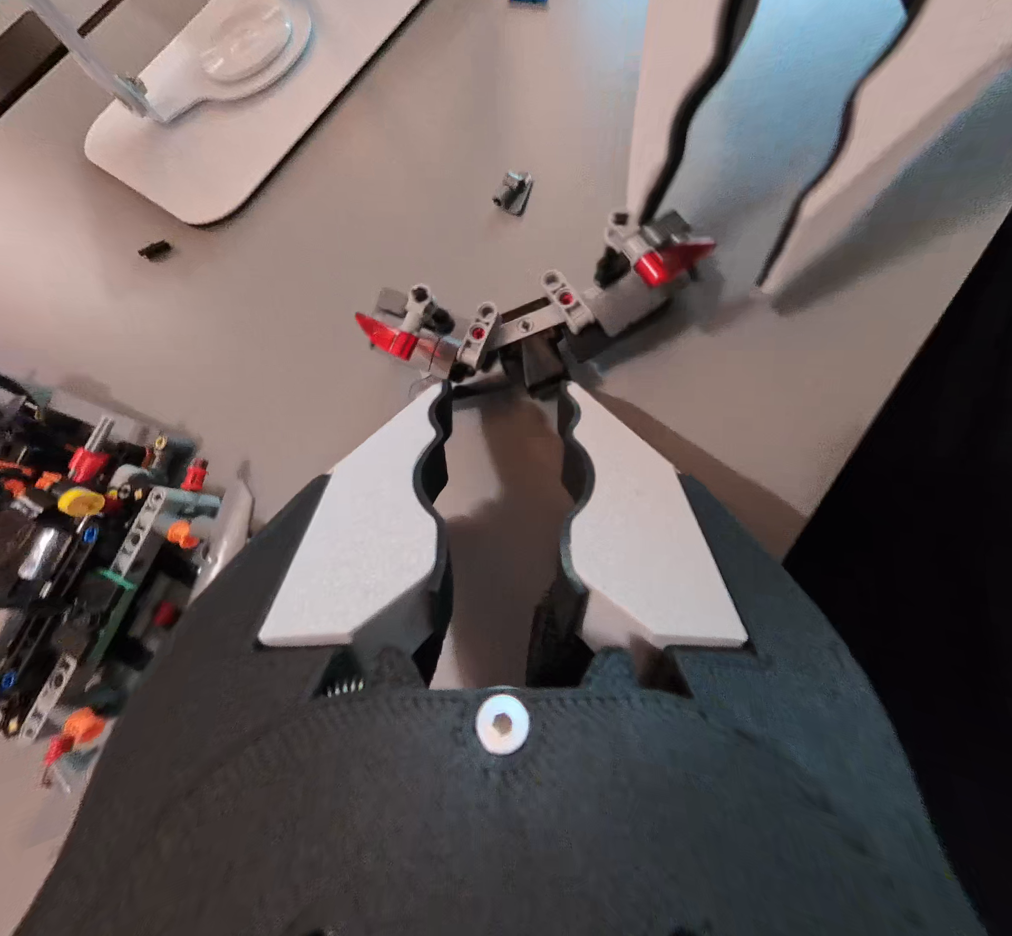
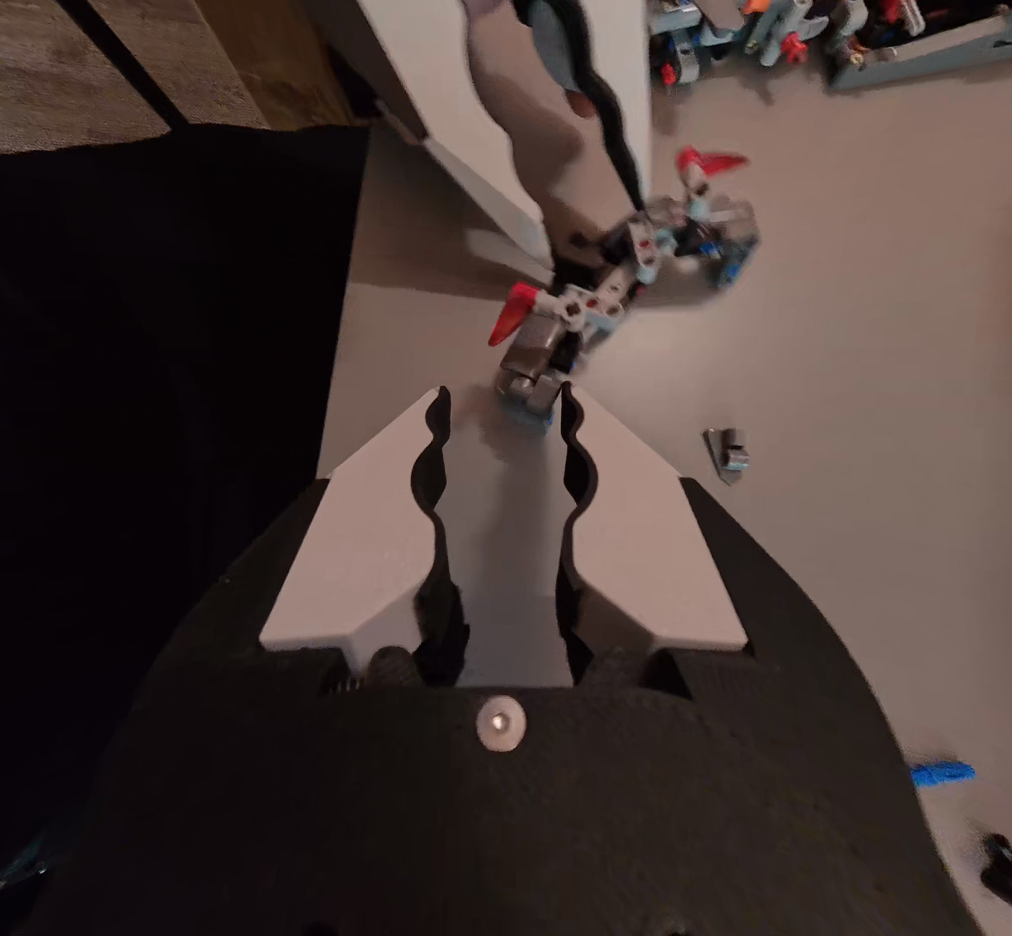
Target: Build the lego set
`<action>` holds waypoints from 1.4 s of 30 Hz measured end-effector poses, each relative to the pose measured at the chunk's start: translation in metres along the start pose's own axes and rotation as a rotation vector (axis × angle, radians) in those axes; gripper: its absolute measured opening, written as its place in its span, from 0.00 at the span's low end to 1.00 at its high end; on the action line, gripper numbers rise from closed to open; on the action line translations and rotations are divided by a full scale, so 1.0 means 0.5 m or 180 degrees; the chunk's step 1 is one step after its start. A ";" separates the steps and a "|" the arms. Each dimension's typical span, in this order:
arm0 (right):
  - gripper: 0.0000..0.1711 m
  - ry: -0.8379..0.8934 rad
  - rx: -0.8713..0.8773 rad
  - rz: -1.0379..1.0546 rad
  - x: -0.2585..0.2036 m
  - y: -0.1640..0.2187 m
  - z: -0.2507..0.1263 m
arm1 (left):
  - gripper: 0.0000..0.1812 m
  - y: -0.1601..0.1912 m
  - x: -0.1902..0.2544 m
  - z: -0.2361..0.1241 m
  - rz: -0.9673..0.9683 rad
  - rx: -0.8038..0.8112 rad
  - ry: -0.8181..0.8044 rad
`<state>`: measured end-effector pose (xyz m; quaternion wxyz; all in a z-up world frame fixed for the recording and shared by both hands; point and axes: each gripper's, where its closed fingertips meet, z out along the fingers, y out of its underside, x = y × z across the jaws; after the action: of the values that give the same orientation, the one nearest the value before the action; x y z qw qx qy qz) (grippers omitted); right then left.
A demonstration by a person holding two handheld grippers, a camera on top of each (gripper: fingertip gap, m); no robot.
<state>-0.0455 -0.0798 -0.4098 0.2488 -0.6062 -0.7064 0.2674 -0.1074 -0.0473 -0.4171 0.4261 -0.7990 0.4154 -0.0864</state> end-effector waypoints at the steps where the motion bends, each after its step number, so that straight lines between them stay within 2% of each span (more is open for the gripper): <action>1: 0.22 -0.0020 0.0027 -0.0025 -0.005 -0.003 0.000 | 0.21 -0.003 -0.008 0.008 -0.0030 -0.0007 0.0016; 6: 0.23 -0.0059 0.0247 -0.0087 0.005 -0.006 -0.021 | 0.25 -0.010 -0.033 0.000 -0.0142 0.0053 0.0016; 8: 0.20 -0.0102 0.0307 -0.0152 0.011 -0.006 -0.030 | 0.19 -0.019 -0.007 -0.022 -0.0105 0.0199 0.0061; 10: 0.18 -0.0178 0.0404 -0.0235 0.011 -0.011 -0.029 | 0.19 -0.032 0.037 -0.035 -0.0086 0.0343 0.0181; 16: 0.10 -0.0320 0.0454 -0.0419 0.014 -0.009 -0.008 | 0.24 -0.049 0.069 -0.022 0.0110 0.0465 0.0037; 21: 0.08 -0.0377 0.0523 -0.0435 0.011 -0.012 -0.002 | 0.32 -0.056 0.078 -0.008 0.0057 0.0389 0.0106; 25: 0.08 -0.0411 0.0579 -0.0426 0.006 -0.016 0.001 | 0.35 -0.057 0.079 0.008 0.0087 0.0252 0.0100; 30: 0.08 -0.0442 0.0646 -0.0409 0.003 -0.019 0.004 | 0.29 -0.050 0.081 0.027 0.0143 0.0077 0.0077; 42: 0.07 -0.0463 0.0710 -0.0408 0.006 -0.019 0.003 | 0.28 -0.052 0.079 0.037 0.0058 0.0033 0.0237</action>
<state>-0.0538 -0.0783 -0.4041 0.2794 -0.5074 -0.7258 0.3711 -0.0580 -0.0576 -0.4175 0.4152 -0.7892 0.4379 -0.1143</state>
